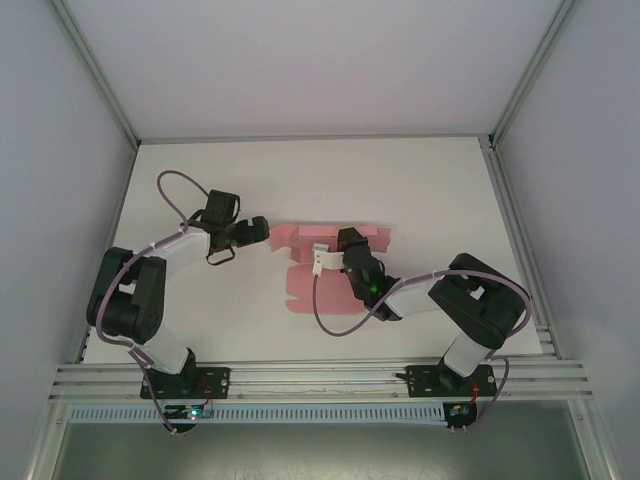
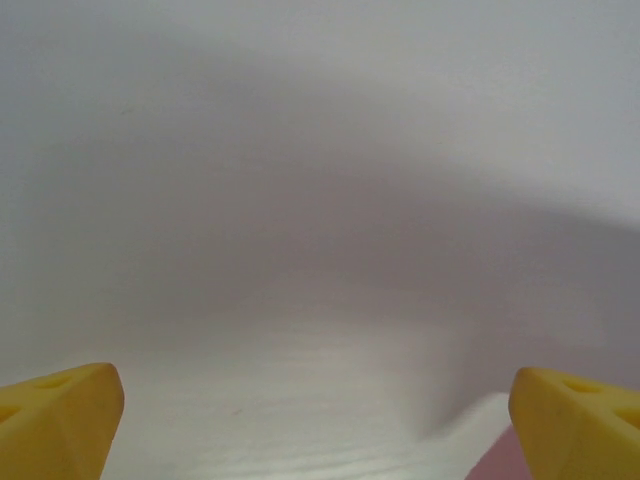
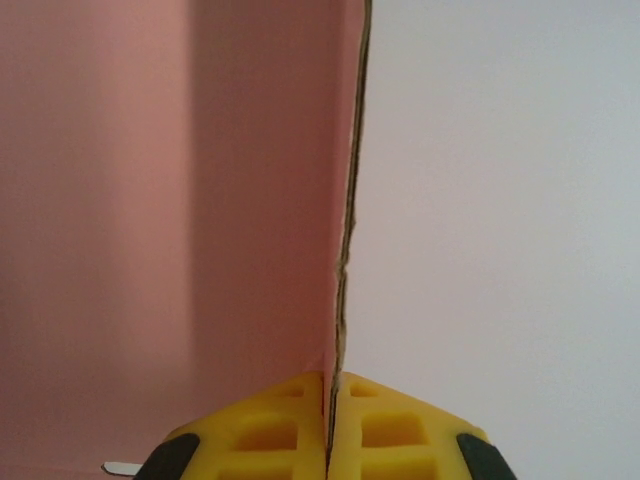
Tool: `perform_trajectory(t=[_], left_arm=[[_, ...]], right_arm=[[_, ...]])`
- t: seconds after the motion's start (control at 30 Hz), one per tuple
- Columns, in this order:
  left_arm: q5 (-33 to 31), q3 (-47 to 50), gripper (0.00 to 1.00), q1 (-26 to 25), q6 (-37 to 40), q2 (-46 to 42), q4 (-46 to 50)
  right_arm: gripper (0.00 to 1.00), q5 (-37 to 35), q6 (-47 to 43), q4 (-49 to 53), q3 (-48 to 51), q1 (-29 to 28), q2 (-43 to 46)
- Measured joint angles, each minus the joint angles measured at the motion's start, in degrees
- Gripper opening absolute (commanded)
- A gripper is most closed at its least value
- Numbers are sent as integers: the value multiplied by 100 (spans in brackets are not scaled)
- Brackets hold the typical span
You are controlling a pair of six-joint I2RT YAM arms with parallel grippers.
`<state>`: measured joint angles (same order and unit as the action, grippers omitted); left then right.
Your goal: Assemble paper box
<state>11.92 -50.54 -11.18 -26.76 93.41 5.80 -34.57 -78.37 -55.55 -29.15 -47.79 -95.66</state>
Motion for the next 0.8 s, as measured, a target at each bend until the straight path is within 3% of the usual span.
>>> perform_trajectory(t=[0.07,0.23,0.4,0.6,0.8], left_arm=[[356,90,95,0,109,66,-514],[1349,632,78,-7,380,101,-1871],[2109,992,63,-133,669,212,-2570],[2240,1379,53,-643,997,114,-2747],[2055,1412,55,-1119,1292,-258,-2677]], right_arm=[[0,-20,15,-94,63,-17,-22],[0,-63,26,-164,125,-48,-63],[0,-160,63,-129,125,-48,-63],[0,-254,116,11,122,-48,-63],[0,-354,214,225,116,-48,4]])
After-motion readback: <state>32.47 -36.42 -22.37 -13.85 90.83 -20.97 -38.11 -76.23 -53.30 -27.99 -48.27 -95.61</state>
